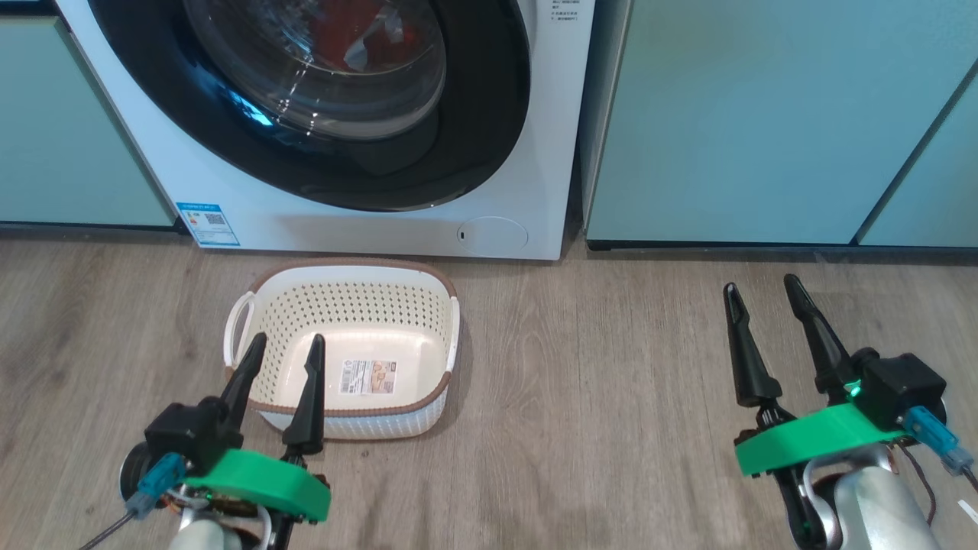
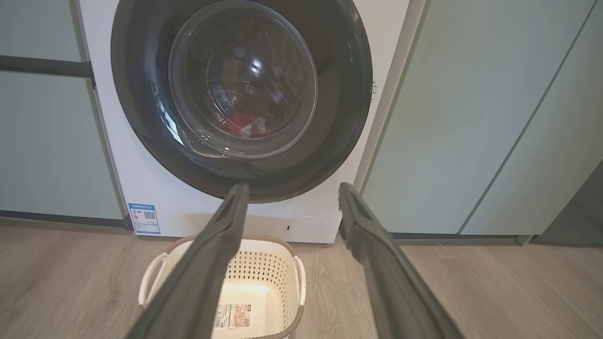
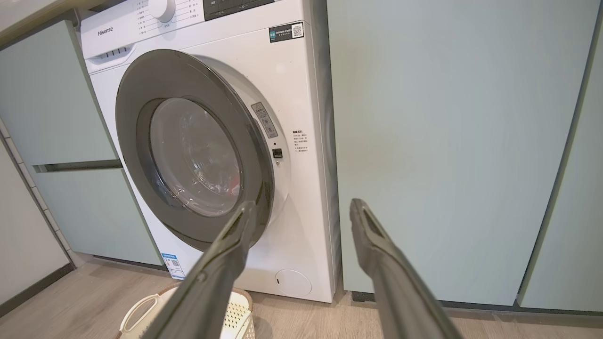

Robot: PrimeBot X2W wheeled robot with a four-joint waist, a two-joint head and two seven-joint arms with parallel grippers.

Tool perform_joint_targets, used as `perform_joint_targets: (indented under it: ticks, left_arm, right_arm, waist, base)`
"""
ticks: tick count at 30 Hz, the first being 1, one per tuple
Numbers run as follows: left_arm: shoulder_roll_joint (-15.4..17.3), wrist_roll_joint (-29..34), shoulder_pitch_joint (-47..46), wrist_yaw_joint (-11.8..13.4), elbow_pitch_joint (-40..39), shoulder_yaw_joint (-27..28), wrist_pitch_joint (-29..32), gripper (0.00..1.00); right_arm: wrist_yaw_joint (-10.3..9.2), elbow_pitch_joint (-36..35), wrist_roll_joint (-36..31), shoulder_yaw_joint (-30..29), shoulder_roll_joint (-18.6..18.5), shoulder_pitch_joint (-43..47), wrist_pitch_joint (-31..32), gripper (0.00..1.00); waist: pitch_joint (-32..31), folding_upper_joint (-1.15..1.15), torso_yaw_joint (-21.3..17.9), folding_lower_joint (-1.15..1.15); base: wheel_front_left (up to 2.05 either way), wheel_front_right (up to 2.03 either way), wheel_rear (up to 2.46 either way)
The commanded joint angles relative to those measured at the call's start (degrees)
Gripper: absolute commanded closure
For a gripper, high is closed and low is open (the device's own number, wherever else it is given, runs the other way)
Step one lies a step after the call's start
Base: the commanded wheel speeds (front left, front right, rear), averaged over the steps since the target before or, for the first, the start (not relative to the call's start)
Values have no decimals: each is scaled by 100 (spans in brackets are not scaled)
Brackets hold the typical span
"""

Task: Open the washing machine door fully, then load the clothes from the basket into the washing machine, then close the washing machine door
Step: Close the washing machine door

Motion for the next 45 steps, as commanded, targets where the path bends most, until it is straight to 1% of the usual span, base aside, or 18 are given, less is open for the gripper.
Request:
perform_joint_targets:
  ticks: [1, 27, 28, 29, 30, 31, 35, 39, 43, 45]
  left_arm:
    - [9, 42, -153, 22, -185, 164, -55, 0]
    - [8, 155, -69, 70, -290, 100, -56, 0]
    - [8, 160, -72, 70, -293, 89, -56, 0]
    - [8, 168, -76, 69, -292, 73, -56, 0]
    - [8, 175, -82, 68, -296, 58, -56, 0]
    - [8, 182, -90, 68, -302, 45, -56, 0]
    - [8, 191, -156, 67, -333, -1, -56, 0]
    - [8, 167, -347, 85, -398, -53, -56, 0]
    - [8, 162, -581, 88, -427, -107, -56, 0]
    - [8, 151, -729, 82, -448, -172, -56, 0]
  right_arm:
    - [0, -170, 12, 151, -14, -143, -37, 0]
    - [0, -171, -91, 244, -14, -78, -37, 0]
    - [0, -168, -94, 255, -14, -73, -37, 2]
    - [0, -169, -103, 256, -14, -70, -37, 32]
    - [0, -172, -113, 259, -14, -70, -37, 94]
    - [0, -184, -139, 263, -14, -74, -37, 100]
    - [0, -265, -208, 285, -14, -126, -37, 100]
    - [0, -368, -347, 455, -20, -376, -37, 100]
    - [0, -414, -375, 811, -179, -885, -37, 100]
    - [0, -390, -288, 1017, -354, -1195, -37, 100]
  waist:
    - [-16, 0, 5, 0]
    - [13, 0, 43, 0]
    - [31, 0, 48, 0]
    - [50, 0, 55, 0]
    - [76, 0, 63, 0]
    - [103, 0, 71, 0]
    - [280, 0, 138, 0]
    - [659, 0, 269, 0]
    - [1129, 0, 398, 0]
    - [1366, 0, 500, 0]
  base:
    - [0, 0, 0]
    - [0, 0, 0]
    - [0, 0, 0]
    - [0, 0, 0]
    - [0, 0, 0]
    - [0, 0, 0]
    - [0, 0, 0]
    - [0, 0, 0]
    - [0, 0, 0]
    - [0, 0, 0]
